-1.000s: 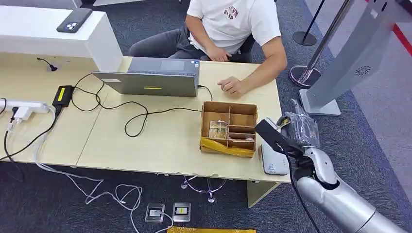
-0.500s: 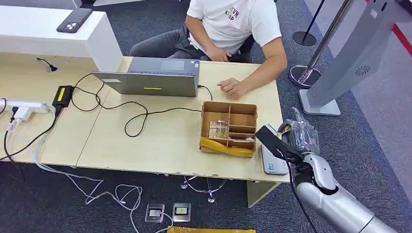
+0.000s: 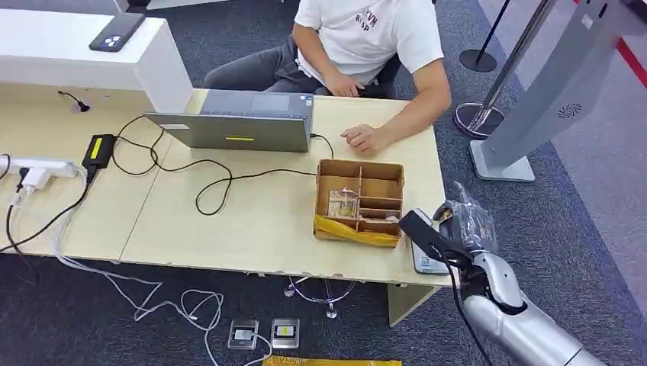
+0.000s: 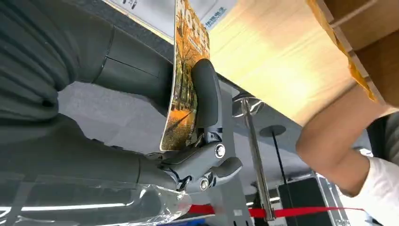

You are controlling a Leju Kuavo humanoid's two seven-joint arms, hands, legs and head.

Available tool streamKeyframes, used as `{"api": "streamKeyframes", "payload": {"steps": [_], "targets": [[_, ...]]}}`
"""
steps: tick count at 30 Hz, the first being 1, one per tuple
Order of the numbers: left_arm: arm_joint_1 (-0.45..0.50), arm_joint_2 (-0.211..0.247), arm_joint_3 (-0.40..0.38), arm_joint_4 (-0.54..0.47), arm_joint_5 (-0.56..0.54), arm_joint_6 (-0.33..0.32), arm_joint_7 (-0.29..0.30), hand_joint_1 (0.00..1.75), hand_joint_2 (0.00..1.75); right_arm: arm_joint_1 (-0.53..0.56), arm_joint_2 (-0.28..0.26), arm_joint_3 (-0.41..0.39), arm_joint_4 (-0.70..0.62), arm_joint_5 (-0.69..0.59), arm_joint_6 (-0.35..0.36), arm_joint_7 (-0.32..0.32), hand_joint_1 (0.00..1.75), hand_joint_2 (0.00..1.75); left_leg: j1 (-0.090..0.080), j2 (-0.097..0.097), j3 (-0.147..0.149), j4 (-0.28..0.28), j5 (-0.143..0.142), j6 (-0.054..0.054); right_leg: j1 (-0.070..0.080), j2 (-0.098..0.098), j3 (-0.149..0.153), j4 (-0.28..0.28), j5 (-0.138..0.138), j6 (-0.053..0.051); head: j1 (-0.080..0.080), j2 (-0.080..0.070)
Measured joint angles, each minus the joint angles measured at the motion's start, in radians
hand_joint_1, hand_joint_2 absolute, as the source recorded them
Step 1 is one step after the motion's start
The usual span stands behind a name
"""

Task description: Pass the card to the sensor for recognition and then transmit it.

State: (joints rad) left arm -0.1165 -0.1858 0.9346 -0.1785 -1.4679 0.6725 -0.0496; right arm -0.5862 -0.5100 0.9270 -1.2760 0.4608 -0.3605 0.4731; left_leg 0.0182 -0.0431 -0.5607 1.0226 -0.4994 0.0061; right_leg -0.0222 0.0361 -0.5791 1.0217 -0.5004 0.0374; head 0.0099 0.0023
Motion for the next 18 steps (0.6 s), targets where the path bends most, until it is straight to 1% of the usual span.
{"api": "streamKeyframes", "payload": {"steps": [18], "targets": [[0.000,-0.004,0.000,0.000,0.013,0.000,0.000,0.00,0.00,0.073,0.032,-0.018,0.076,-0.018,-0.008,-0.032,1.75,1.75,0.000,0.000,0.000,0.000,0.000,0.000,0.000,0.000,0.000,0.000,0.000,0.000,0.000,0.000]]}}
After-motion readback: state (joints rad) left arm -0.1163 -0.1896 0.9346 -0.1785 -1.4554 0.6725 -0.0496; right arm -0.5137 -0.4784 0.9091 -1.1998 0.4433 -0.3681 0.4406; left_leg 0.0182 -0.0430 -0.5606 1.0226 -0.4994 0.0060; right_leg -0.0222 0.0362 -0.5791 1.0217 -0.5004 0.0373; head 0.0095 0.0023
